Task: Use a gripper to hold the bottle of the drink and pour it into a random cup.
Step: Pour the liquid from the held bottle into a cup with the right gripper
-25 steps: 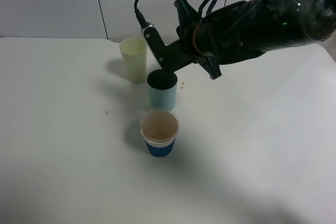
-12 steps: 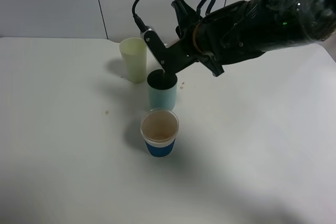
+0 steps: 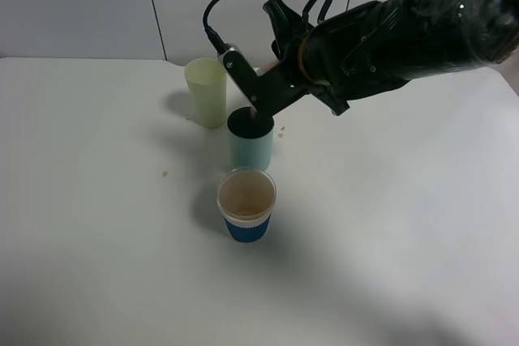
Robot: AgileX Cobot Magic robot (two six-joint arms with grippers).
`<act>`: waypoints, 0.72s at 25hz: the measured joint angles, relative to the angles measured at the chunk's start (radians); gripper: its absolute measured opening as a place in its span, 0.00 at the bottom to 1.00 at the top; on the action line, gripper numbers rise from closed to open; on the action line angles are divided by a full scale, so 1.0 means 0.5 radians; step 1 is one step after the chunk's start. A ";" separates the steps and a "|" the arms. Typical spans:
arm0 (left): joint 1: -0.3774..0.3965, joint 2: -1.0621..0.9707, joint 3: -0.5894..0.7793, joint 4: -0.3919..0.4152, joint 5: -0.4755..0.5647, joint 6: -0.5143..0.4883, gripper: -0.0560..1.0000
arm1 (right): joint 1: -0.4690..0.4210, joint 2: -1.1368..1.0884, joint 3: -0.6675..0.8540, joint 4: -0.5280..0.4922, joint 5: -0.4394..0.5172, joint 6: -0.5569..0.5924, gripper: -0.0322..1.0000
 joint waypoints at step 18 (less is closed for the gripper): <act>0.000 0.000 0.000 0.000 0.000 0.000 0.93 | 0.000 0.000 0.000 -0.049 0.015 -0.136 0.38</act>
